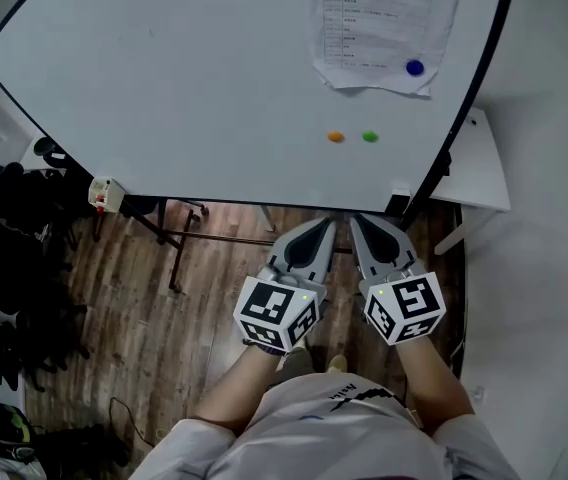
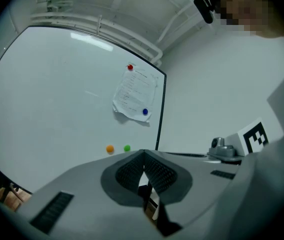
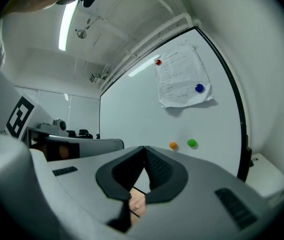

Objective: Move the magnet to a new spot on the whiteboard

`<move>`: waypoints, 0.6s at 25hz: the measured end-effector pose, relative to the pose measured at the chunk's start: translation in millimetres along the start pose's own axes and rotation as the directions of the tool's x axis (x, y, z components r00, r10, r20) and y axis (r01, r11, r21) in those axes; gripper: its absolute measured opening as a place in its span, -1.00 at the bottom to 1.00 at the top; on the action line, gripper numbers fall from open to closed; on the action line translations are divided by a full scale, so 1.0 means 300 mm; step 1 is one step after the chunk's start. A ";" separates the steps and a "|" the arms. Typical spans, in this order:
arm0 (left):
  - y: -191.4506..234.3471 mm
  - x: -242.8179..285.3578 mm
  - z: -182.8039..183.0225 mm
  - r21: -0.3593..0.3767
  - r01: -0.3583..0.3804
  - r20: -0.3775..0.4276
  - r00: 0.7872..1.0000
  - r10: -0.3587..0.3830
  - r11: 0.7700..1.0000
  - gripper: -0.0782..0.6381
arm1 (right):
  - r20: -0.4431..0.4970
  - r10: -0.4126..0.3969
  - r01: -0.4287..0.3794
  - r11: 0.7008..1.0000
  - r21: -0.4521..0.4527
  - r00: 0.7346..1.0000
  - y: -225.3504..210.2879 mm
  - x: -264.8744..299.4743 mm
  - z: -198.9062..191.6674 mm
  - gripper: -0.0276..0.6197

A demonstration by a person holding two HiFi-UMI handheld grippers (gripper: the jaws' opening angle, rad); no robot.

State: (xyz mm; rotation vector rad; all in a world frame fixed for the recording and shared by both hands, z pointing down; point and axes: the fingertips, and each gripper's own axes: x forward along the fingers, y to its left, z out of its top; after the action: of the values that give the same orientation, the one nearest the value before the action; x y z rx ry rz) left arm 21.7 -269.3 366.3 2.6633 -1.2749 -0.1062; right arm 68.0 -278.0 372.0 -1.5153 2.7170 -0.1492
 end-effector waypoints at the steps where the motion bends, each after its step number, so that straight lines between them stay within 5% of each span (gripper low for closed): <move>1: -0.009 -0.006 0.001 0.001 0.000 0.001 1.000 0.000 1.000 -0.76 | 0.000 0.005 -0.005 1.000 -0.003 1.000 0.007 -0.009 0.000 -0.87; 15: -0.063 -0.041 0.001 -0.009 -0.003 0.002 1.000 0.003 1.000 -0.76 | -0.009 0.006 -0.006 1.000 -0.017 1.000 0.023 -0.084 -0.002 -0.87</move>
State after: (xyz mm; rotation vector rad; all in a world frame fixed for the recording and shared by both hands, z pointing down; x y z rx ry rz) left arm 28.6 -248.1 362.2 2.6544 -1.2767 -0.1140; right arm 75.2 -252.9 371.4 -1.5144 2.7360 -0.1332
